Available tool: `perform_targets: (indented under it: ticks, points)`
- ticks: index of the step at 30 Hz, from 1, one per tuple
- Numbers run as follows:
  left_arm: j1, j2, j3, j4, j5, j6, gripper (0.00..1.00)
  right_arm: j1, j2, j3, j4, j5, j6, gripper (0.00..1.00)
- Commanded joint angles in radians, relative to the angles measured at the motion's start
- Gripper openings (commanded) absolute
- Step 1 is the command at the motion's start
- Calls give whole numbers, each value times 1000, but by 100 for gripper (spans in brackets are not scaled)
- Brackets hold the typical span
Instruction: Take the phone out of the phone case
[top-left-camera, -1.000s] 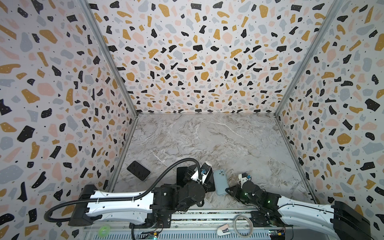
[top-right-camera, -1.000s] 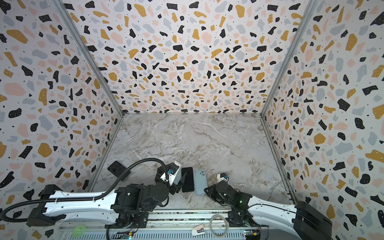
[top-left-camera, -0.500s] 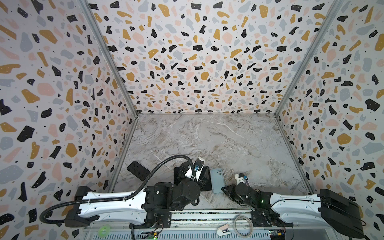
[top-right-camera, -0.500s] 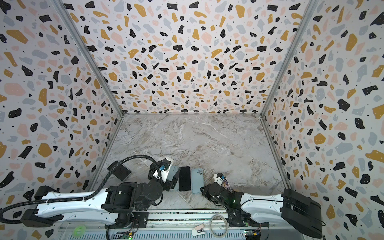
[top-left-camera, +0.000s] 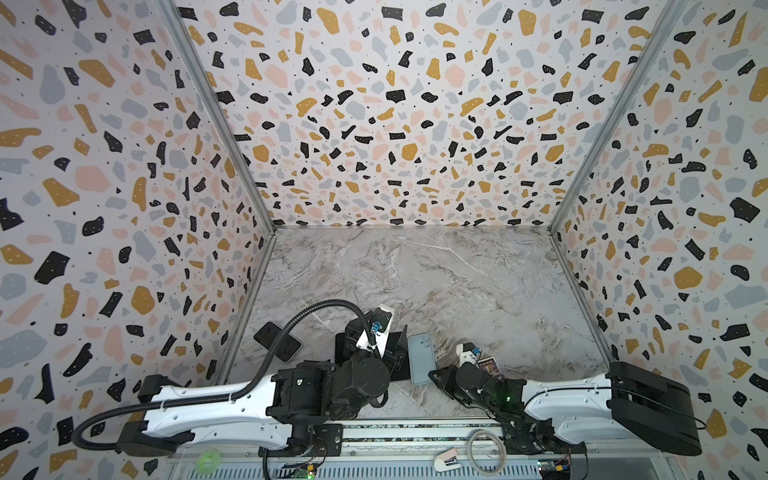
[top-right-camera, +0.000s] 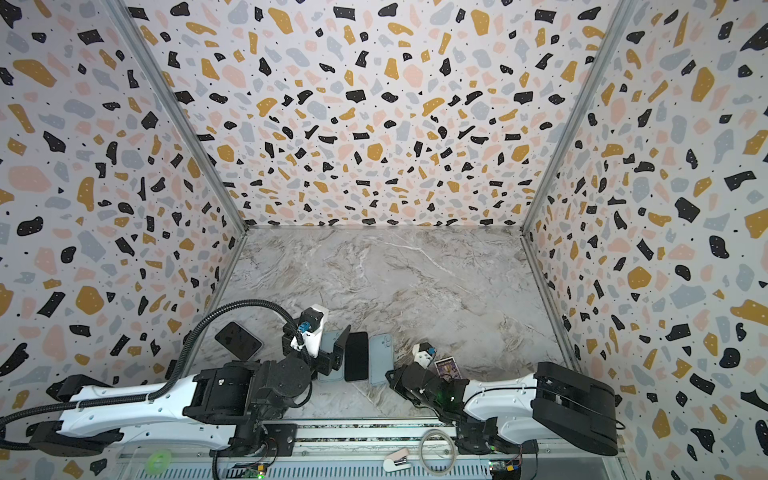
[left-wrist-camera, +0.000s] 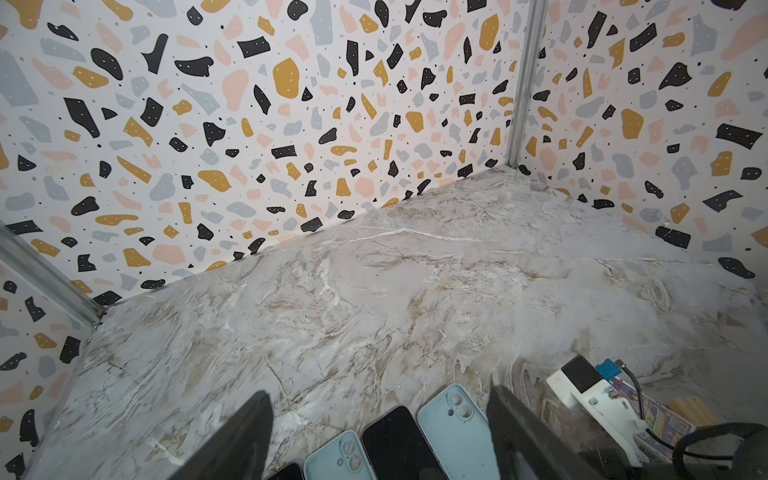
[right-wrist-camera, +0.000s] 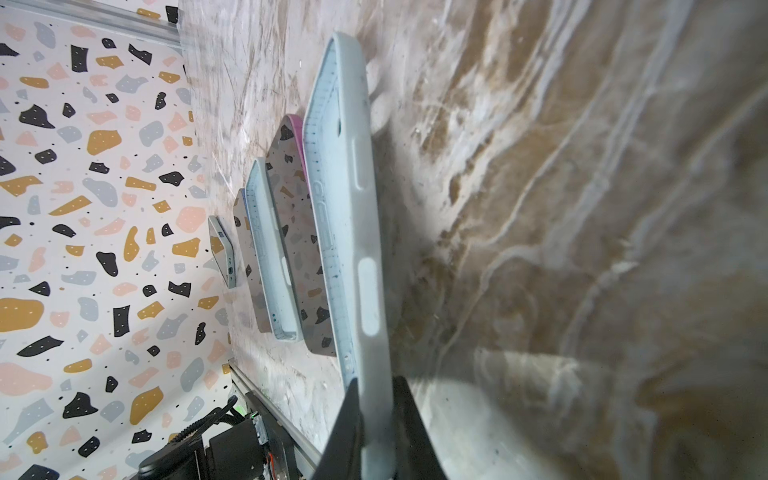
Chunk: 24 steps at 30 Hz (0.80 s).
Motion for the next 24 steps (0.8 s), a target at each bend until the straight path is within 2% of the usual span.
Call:
perform_targets:
  ticks: [1, 13, 24]
  points:
    - [5, -11, 30, -13, -25, -19, 83, -4, 4, 23, 27, 18, 3, 0]
    - [3, -14, 23, -19, -26, -27, 83, -67, 42, 50, 54, -23, -47, 0]
    - [5, -15, 30, -61, -45, -91, 85, -69, 86, 76, 57, -59, -60, 0]
